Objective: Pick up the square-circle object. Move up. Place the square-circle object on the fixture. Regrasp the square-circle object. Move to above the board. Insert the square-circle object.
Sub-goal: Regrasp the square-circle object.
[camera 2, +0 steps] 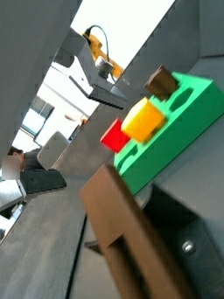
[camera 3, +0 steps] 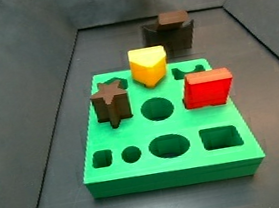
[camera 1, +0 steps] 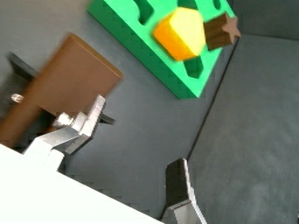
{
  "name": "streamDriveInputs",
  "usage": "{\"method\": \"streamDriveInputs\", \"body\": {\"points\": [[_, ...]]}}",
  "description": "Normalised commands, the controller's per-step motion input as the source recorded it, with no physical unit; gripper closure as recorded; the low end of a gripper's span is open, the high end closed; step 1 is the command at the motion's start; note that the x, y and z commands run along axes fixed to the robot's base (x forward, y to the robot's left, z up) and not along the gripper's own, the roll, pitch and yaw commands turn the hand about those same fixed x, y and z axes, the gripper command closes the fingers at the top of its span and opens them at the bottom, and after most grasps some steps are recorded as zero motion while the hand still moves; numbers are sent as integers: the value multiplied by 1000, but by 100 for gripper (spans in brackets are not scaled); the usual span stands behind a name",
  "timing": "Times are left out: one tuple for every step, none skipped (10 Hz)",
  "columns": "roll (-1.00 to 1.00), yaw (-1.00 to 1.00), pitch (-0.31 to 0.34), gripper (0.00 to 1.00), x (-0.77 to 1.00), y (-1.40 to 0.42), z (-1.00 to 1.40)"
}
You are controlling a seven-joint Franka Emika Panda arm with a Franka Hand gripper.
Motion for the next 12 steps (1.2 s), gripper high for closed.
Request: {"method": "streamDriveInputs", "body": {"points": [[108,28,-105,0,-929,-17,20],[116,34,-105,0,-791,-16,19],[115,41,-101,0,-657,-16,18],[793,-1000,-6,0,-401,-1000,-647],[794,-1000,-15,0,-256,-1000,-619],[790,-1000,-34,0,-133,-1000,-523],[777,-1000,-76,0,-49,-749,-260],[774,-1000,-94,0,-52,-591,-199],[769,-1000,-133,0,-47,-294,-84],[762,-1000,-159,0,-51,-105,-23],[749,-1000,-196,0,-40,-55,-7],[744,-1000,-212,0,-37,-52,-15]]}}
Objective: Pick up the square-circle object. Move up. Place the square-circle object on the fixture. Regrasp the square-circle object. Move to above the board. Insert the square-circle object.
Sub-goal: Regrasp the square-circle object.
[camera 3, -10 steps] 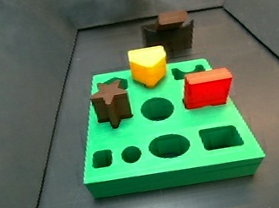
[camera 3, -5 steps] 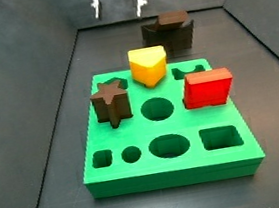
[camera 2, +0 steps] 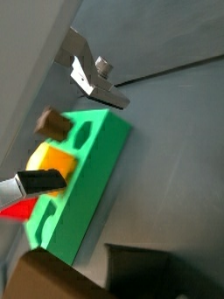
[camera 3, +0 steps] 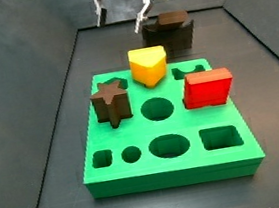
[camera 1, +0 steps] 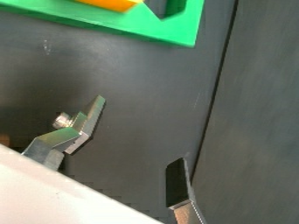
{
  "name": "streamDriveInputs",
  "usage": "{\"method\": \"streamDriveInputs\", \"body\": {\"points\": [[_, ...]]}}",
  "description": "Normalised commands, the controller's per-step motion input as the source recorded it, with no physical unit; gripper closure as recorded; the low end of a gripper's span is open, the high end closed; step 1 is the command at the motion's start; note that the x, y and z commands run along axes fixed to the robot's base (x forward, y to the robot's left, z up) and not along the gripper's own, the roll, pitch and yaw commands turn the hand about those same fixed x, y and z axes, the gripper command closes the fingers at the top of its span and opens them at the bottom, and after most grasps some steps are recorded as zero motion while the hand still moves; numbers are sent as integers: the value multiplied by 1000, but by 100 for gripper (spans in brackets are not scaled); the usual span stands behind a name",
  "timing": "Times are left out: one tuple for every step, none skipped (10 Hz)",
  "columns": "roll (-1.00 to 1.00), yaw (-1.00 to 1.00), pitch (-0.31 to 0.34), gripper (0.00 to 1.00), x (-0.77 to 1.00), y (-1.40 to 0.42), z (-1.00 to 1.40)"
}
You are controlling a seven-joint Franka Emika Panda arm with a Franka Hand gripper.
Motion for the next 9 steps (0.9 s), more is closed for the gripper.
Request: {"method": "streamDriveInputs", "body": {"points": [[732,-1000,-247,0,-39,-32,-3],[722,-1000,-271,0,-49,-23,12],[710,-1000,-297,0,-58,-18,13],[694,-1000,-325,0,-62,-10,13],[681,-1000,-340,0,-56,-15,8],[667,-1000,-350,0,-49,-8,8],[650,-1000,-356,0,-46,-10,5],[638,-1000,-356,0,-44,-10,2],[630,-1000,-352,0,-46,-9,5]]}}
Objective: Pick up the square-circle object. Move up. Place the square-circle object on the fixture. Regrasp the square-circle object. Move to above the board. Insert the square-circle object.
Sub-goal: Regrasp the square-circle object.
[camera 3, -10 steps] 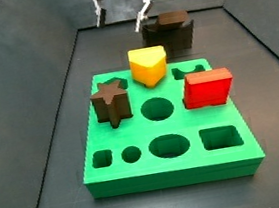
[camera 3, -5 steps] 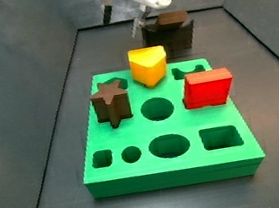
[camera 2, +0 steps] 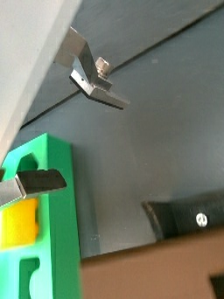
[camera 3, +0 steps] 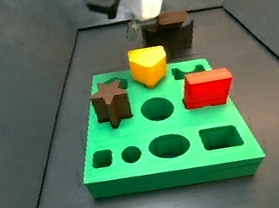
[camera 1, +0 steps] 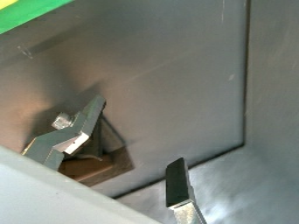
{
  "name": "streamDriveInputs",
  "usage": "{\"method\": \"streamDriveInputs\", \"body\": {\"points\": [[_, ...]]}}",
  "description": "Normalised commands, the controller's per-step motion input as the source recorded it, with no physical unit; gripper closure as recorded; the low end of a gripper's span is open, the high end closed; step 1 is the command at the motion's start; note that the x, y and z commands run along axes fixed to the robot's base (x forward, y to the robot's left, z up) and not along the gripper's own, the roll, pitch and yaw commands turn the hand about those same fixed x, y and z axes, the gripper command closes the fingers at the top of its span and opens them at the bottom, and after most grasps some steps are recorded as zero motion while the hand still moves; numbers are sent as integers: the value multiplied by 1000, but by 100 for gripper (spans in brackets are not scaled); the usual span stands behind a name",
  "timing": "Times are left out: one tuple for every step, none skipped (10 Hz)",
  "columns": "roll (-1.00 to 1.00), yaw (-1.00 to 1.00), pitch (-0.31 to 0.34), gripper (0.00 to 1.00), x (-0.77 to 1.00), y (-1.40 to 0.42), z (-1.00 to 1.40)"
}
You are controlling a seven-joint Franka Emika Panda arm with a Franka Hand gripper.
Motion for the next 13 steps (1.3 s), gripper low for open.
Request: {"method": "streamDriveInputs", "body": {"points": [[614,-1000,-335,0,-48,-7,2],[600,-1000,-311,0,-43,-7,-2],[589,-1000,-258,0,-46,-8,-2],[575,-998,-198,0,-42,-4,-4],[396,-693,-47,0,-42,-2,-8],[311,-555,16,0,-38,-5,-6],[184,-337,99,0,-31,1,-5],[125,-231,132,0,-21,1,4],[115,-125,135,0,1000,0,5],[107,-48,152,0,1000,-1,-8],[104,-12,172,0,1000,-3,-24],[96,8,173,0,1000,-4,-17],[72,25,165,0,1000,-12,-13]]}}
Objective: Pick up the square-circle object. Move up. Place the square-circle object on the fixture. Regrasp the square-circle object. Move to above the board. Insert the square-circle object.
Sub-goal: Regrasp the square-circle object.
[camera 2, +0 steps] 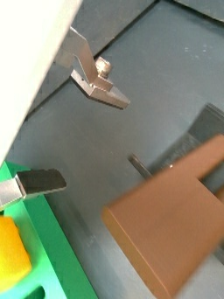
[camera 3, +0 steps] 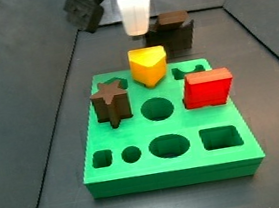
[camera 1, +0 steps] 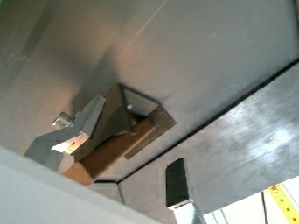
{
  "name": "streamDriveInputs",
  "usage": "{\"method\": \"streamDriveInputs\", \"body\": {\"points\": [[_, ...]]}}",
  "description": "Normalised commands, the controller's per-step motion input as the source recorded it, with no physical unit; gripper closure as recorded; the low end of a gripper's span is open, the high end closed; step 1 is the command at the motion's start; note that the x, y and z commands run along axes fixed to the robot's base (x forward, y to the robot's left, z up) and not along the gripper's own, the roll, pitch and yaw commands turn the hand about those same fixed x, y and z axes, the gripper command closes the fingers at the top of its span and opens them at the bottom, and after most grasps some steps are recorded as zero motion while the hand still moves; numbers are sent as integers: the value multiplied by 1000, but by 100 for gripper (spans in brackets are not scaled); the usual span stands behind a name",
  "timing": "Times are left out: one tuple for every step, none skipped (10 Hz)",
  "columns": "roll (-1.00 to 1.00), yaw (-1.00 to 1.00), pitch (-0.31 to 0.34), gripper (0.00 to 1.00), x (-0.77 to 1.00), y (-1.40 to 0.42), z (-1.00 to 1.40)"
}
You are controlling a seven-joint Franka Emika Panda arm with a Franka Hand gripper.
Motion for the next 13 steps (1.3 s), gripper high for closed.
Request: {"method": "streamDriveInputs", "body": {"points": [[57,33,165,0,1000,-13,-14],[48,38,164,0,1000,-14,-12],[35,41,168,0,1000,-16,-10],[27,43,171,0,1000,-19,-7],[14,43,173,0,1000,-18,-7],[10,44,181,0,912,-17,-7],[4,45,186,0,803,-17,-3],[-1,47,186,0,751,-16,-6],[-5,50,193,0,650,-13,2],[-8,50,202,0,576,-14,0],[-11,53,205,0,510,-15,-2],[-18,56,204,0,448,-16,-2],[-18,58,210,0,368,-13,-5]]}}
